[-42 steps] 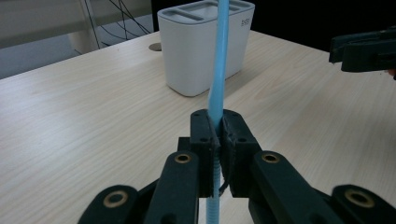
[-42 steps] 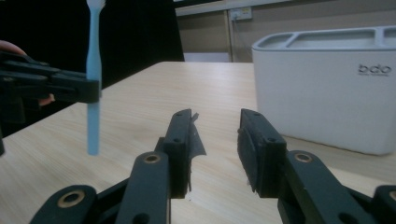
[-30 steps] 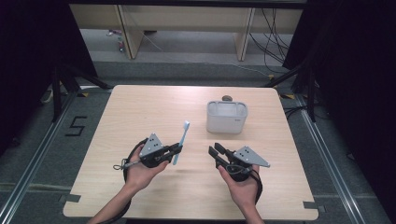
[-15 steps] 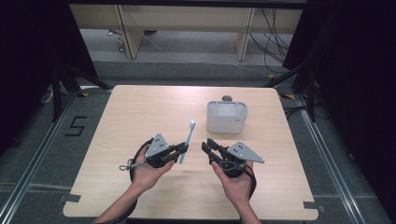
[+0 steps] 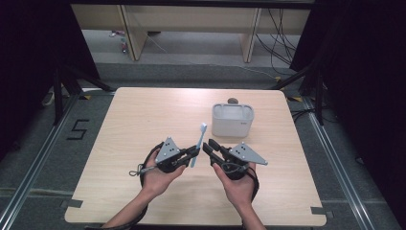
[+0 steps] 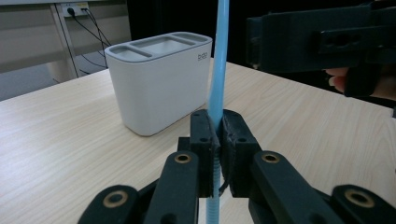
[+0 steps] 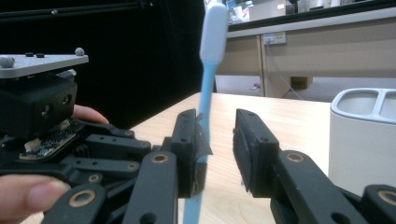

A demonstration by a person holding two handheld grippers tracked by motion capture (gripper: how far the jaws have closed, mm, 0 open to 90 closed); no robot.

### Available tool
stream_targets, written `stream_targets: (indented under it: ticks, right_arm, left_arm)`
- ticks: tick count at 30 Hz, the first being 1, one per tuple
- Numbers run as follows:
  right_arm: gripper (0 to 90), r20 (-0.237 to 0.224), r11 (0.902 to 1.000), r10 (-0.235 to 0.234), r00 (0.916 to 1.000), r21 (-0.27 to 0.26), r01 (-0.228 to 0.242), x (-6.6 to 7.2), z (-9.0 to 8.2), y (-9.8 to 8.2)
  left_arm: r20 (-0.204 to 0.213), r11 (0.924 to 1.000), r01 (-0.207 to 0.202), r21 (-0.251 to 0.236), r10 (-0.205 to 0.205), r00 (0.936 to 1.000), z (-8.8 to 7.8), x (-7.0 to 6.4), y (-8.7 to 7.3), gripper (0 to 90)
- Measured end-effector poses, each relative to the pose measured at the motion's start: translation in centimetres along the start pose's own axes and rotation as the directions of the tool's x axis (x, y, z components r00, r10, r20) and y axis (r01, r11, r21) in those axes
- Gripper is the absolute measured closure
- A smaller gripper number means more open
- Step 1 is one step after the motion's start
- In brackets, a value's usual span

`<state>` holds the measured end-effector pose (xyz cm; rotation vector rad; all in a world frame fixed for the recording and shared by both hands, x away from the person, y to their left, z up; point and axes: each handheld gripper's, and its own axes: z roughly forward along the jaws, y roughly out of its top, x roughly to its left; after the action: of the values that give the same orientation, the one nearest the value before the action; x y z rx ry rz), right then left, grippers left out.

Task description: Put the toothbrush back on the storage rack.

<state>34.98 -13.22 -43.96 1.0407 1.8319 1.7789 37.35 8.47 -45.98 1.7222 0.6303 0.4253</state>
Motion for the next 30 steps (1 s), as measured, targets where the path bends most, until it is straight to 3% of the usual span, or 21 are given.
stream_targets:
  ticks: [7, 8, 14, 15, 17, 18, 20, 25, 26, 30]
  right_arm:
    - [70.8, 0.009, 0.9996, -0.021, 0.9997, -0.017, 0.021, 0.1, 0.3, 0.3]
    - [71.1, -0.003, 0.9999, 0.002, 1.0, -0.016, -0.002, 0.3, 0.5, 0.3]
    - [72.3, 0.004, 0.9999, 0.003, 1.0, -0.011, -0.003, 0.4, 0.5, 0.3]
    - [73.0, 0.007, 0.9996, -0.019, 0.9998, -0.023, 0.019, 0.2, 0.6, 0.3]
    - [73.9, 0.002, 0.9998, -0.005, 1.0, -0.019, 0.005, 0.3, 0.6, 0.3]
    - [74.5, 0.012, 0.9992, -0.03, 0.9995, -0.026, 0.031, 0.2, 0.6, 0.3]
    - [75.2, 0.001, 0.9998, -0.006, 1.0, -0.017, 0.006, 0.3, 0.6, 0.3]
    - [78.6, 0.013, 0.9988, -0.039, 0.9991, -0.027, 0.04, 0.1, 0.6, 0.4]
    - [78.9, 0.006, 0.9997, -0.015, 0.9999, -0.02, 0.015, 0.2, 0.5, 0.4]
    - [81.7, 0.005, 0.9997, -0.019, 0.9998, -0.015, 0.019, 0.2, 0.4, 0.5]
  left_arm:
    - [0.008, 0.9999, -0.001, -0.013, 0.001, 1.0, 0.3, -0.5, 0.1, 83.8]
    - [0.011, 0.9999, -0.003, -0.014, 0.004, 0.9999, 0.3, -0.6, 0.2, 83.8]
    - [0.012, 0.9997, -0.003, -0.025, 0.003, 0.9999, 0.3, -0.7, 0.2, 83.8]
    - [0.015, 0.9997, -0.002, -0.026, 0.002, 0.9999, 0.3, -0.7, 0.2, 83.8]
    - [0.022, 0.9997, -0.002, -0.025, 0.003, 0.9998, 0.5, -0.8, 0.1, 83.8]
    - [0.022, 0.9997, -0.002, -0.025, 0.003, 0.9998, 0.5, -0.8, 0.1, 83.8]
    - [0.023, 0.9997, -0.004, -0.026, 0.005, 0.9997, 0.5, -0.9, 0.1, 83.8]
    - [0.031, 0.9995, 0.004, -0.03, -0.003, 0.9995, 0.6, -1.0, 0.2, 83.8]
    - [0.031, 0.9995, 0.004, -0.03, -0.003, 0.9995, 0.6, -1.0, 0.2, 83.8]
    - [0.034, 0.9993, 0.009, -0.037, -0.007, 0.9994, 0.6, -1.1, 0.2, 83.8]
